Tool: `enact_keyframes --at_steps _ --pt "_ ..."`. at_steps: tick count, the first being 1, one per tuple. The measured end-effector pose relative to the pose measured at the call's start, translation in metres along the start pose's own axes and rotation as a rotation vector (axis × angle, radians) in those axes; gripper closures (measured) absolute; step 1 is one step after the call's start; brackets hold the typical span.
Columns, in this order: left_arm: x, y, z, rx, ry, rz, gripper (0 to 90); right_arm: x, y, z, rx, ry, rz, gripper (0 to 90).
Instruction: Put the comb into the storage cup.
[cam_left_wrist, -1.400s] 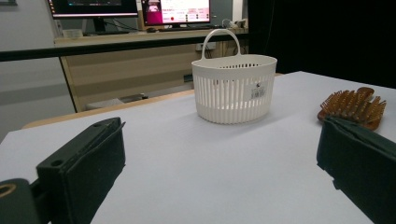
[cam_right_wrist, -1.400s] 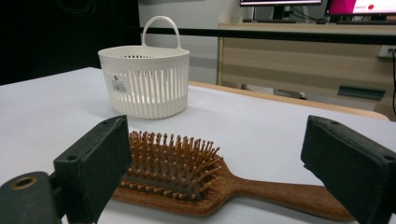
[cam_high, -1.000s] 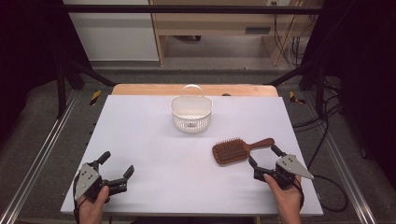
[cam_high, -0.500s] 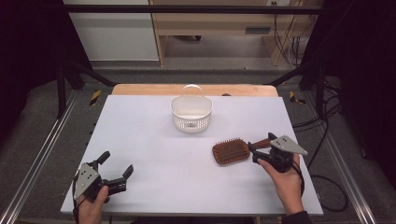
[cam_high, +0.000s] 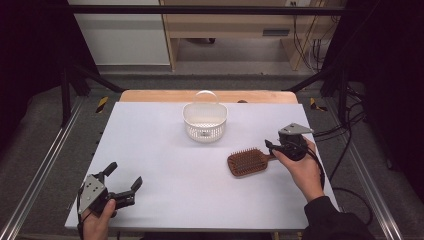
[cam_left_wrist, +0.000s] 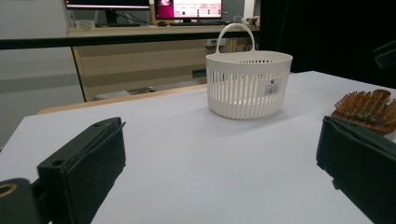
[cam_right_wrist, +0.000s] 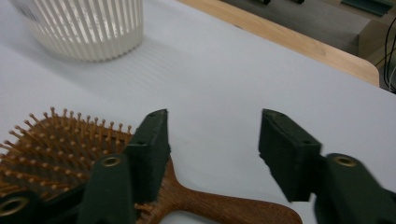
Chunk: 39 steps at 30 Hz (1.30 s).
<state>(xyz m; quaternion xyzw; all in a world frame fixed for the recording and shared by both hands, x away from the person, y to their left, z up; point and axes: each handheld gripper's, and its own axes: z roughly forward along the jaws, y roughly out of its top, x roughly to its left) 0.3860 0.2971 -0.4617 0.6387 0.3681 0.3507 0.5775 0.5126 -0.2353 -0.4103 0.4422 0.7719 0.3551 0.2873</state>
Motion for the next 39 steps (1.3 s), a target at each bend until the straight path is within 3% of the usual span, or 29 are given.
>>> enact_keyframes --at_steps 2,3,5,6,9,11,24,39 --pt "0.002 0.0 0.0 0.002 0.001 -0.003 1.2 -0.003 0.003 0.006 0.035 -0.002 -0.014 55.6" --pt "0.002 -0.001 0.001 0.003 0.004 -0.005 1.2 -0.003 0.003 0.006 0.035 -0.002 -0.014 55.6" --pt "0.003 -0.001 0.001 0.004 0.003 -0.01 1.3 -0.006 0.003 0.01 0.052 0.011 0.003 64.6" --pt "0.002 -0.001 0.001 0.002 0.0 -0.009 1.6 -0.009 0.003 0.014 0.062 0.033 0.001 74.8" --pt "0.002 0.0 0.0 0.002 -0.004 -0.001 1.7 -0.011 0.001 0.019 0.078 0.036 0.002 81.5" --pt "0.001 0.0 0.0 0.003 -0.008 0.001 1.7 -0.012 -0.001 0.025 0.121 0.041 -0.007 89.9" --pt "0.002 0.0 0.0 0.002 0.0 0.0 1.7 -0.019 -0.013 0.041 0.268 0.035 -0.026 90.0" --pt "0.001 -0.001 0.002 0.013 -0.008 0.01 1.7 -0.016 -0.023 0.046 0.347 0.066 -0.061 90.0"
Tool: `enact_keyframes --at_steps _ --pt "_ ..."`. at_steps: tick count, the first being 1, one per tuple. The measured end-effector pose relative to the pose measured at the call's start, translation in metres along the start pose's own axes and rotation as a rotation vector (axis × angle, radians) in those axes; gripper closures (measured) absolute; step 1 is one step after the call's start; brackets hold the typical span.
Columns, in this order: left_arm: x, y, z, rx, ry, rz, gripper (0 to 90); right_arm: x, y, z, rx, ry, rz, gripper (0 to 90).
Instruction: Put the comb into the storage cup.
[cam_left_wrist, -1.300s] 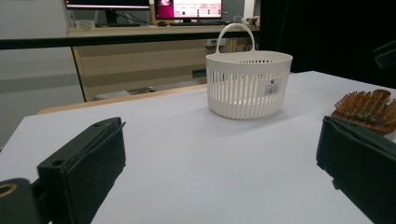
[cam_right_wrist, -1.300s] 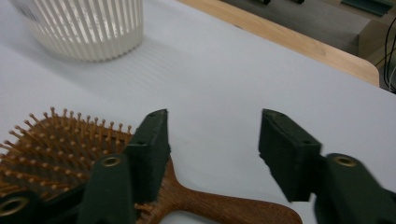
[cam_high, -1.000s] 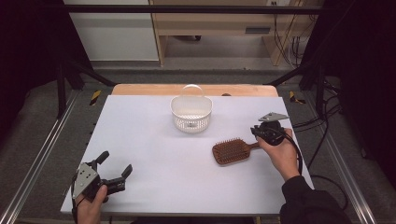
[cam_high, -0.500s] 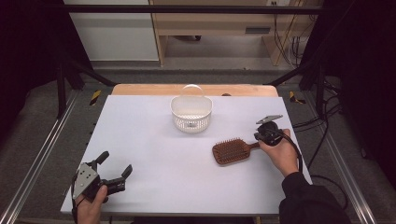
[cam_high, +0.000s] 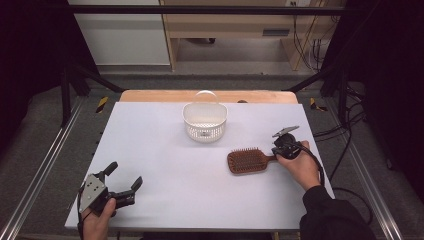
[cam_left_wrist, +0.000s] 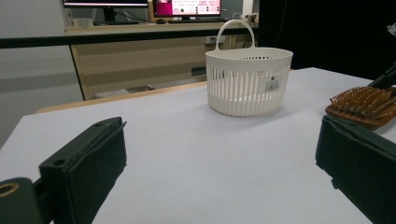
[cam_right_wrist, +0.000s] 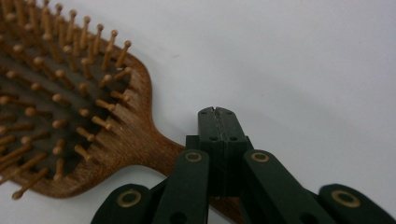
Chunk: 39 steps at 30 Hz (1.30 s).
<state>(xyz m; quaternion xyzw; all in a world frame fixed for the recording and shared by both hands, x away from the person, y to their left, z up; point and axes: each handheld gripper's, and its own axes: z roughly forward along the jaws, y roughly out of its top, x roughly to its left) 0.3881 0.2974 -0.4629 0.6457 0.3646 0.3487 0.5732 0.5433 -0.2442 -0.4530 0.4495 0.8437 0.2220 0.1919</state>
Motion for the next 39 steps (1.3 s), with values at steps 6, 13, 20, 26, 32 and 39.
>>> enact_keyframes --at_steps 6,13,20,26,32,39 --pt "0.0 0.0 0.0 -0.002 0.001 -0.003 1.8 0.004 -0.007 -0.009 0.02 0.022 -0.004 90.0" --pt "0.002 0.0 0.0 0.001 -0.001 -0.003 1.7 0.016 -0.021 -0.017 0.028 0.07 0.003 90.0" --pt "0.002 -0.001 0.001 0.005 -0.004 -0.002 1.7 0.031 -0.026 -0.024 0.012 0.082 -0.024 90.0" --pt "0.001 -0.001 0.002 0.005 -0.011 -0.001 1.7 0.041 -0.027 -0.029 0.016 0.113 -0.028 90.0" --pt "0.002 0.0 0.002 0.008 -0.013 0.004 1.7 0.048 -0.026 -0.031 0.01 0.127 -0.034 90.0" --pt "0.001 0.0 0.002 0.01 -0.013 0.004 1.7 0.052 -0.026 -0.033 0.01 0.132 -0.04 90.0"
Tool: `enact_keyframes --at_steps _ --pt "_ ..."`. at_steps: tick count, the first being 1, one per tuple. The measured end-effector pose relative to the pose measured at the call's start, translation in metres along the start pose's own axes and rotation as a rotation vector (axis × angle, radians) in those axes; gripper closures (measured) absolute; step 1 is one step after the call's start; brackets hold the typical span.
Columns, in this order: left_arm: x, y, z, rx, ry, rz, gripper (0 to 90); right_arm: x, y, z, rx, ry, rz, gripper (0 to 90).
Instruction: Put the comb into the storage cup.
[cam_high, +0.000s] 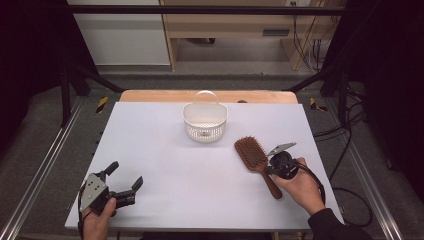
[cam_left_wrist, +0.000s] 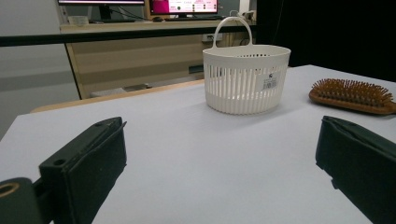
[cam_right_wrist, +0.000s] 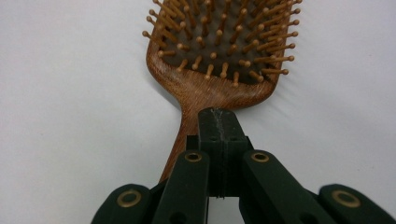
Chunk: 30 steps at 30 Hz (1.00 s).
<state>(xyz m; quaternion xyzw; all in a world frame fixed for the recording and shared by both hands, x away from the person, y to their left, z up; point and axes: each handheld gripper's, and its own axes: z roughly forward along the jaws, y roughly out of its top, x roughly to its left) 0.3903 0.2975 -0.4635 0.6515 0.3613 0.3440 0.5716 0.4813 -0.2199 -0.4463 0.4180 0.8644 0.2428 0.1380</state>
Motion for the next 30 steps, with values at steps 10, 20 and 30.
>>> enact_keyframes --at_steps 10,20,30 --pt "-0.001 0.0 0.001 0.003 -0.005 0.004 1.7 0.011 0.0 -0.011 -0.036 0.048 0.017 56.9" --pt "-0.002 0.0 0.001 0.006 -0.008 0.006 1.7 0.019 0.009 0.004 0.051 -0.02 0.08 7.5" --pt "-0.002 0.0 0.002 0.007 -0.012 0.005 1.7 0.016 0.012 0.013 0.107 -0.008 0.086 17.0"
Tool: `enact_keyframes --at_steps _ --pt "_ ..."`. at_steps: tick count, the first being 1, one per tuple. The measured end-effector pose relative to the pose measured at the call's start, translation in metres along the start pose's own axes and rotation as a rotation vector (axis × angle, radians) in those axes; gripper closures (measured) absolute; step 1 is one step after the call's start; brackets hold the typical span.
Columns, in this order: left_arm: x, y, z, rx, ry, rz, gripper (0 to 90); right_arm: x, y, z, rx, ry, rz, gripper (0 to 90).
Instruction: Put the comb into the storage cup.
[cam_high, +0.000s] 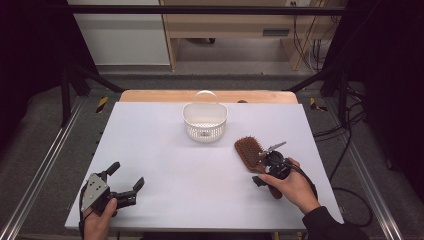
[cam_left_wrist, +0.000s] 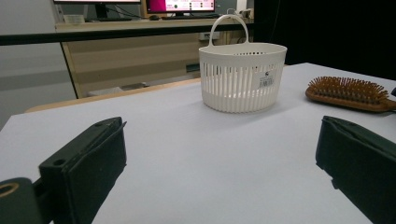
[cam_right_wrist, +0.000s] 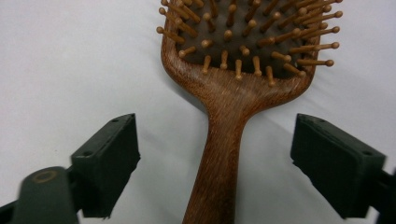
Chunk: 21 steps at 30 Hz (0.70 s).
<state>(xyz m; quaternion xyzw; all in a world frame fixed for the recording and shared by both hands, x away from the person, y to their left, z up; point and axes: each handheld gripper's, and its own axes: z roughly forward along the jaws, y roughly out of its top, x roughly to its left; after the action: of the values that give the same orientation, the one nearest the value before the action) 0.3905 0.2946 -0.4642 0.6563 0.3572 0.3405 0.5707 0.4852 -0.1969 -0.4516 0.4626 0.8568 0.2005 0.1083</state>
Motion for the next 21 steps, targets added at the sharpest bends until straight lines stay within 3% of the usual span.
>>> enact_keyframes --at_steps 6,7,8,11,21 --pt "-0.0002 0.0003 -0.0007 -0.002 0.001 0.0 1.7 -0.0009 0.0035 -0.0002 0.008 -0.009 0.01 29.5" --pt "-0.0001 0.0003 -0.0006 -0.002 0.0 -0.001 1.7 -0.0023 0.0034 -0.0004 0.008 0.0 0.013 38.1" --pt "-0.0001 0.0002 -0.0004 -0.002 0.0 0.0 1.7 -0.0023 0.0034 -0.0004 0.008 0.0 0.013 38.1" --pt "-0.0006 0.0003 0.0005 0.001 -0.004 0.003 1.7 -0.0051 0.0019 0.0001 0.013 0.006 0.036 49.4" --pt "-0.0014 0.0003 0.0008 0.002 -0.004 0.006 1.7 -0.009 0.0003 0.0036 0.019 -0.002 0.045 61.9"
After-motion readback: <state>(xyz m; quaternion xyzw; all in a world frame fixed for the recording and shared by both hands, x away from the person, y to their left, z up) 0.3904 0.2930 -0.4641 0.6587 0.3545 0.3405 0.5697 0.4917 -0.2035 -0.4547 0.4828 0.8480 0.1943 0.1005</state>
